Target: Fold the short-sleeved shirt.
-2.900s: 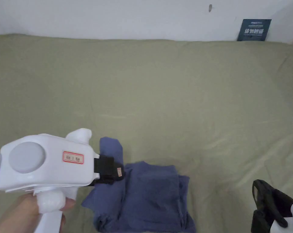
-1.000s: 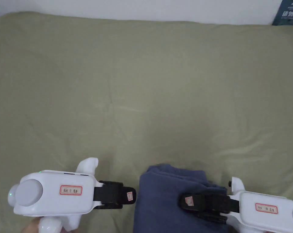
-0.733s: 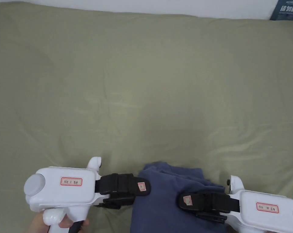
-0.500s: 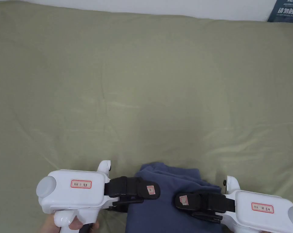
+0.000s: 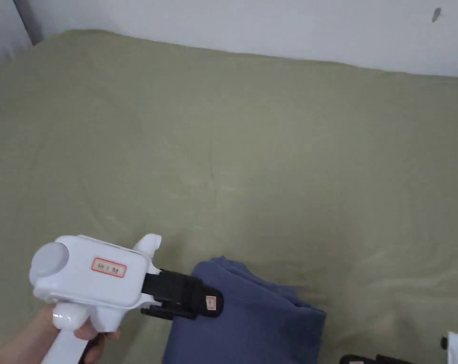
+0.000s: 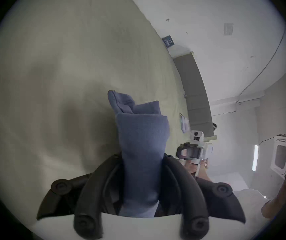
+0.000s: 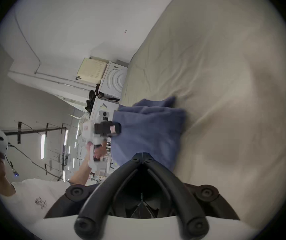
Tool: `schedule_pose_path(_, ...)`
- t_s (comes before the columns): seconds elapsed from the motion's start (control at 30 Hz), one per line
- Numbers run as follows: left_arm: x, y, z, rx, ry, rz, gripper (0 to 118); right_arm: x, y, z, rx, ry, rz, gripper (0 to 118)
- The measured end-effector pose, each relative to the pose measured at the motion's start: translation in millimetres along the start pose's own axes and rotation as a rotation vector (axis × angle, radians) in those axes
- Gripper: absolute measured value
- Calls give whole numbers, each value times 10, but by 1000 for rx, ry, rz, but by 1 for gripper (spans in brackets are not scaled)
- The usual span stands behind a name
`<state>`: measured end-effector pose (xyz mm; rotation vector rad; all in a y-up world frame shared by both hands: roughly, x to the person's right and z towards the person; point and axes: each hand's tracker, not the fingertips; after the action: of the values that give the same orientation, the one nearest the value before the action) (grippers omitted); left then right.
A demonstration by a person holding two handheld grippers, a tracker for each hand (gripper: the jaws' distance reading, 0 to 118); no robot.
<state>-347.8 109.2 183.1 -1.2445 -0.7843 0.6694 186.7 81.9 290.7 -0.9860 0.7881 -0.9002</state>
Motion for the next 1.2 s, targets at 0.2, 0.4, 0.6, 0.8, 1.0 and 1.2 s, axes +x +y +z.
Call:
schedule_pose_path(0.2,-527,616,1495,49,258,7,34,-227,32,109,72,-37,29,0)
schedule_pose_path(0.4,-1048,997,2138,-7,336,63,34,-289,78,76,91,-59,40,0)
schedule_pose_path(0.6,-1314,1142,2282,65,409,78,91,-332,-7,-152,83,-72,33,0)
schedule_pose_path(0.8,-1089,897,2480,135,440,58,110,-293,17,-144,82,-65,27,0)
schedule_pose_path(1.0,-726,640,2519,199,462,64,20,-339,19,-34,106,-45,45,0)
schedule_pose_path(1.2,215,297,1825,328,453,-102,1,-554,36,316,169,-77,135,0)
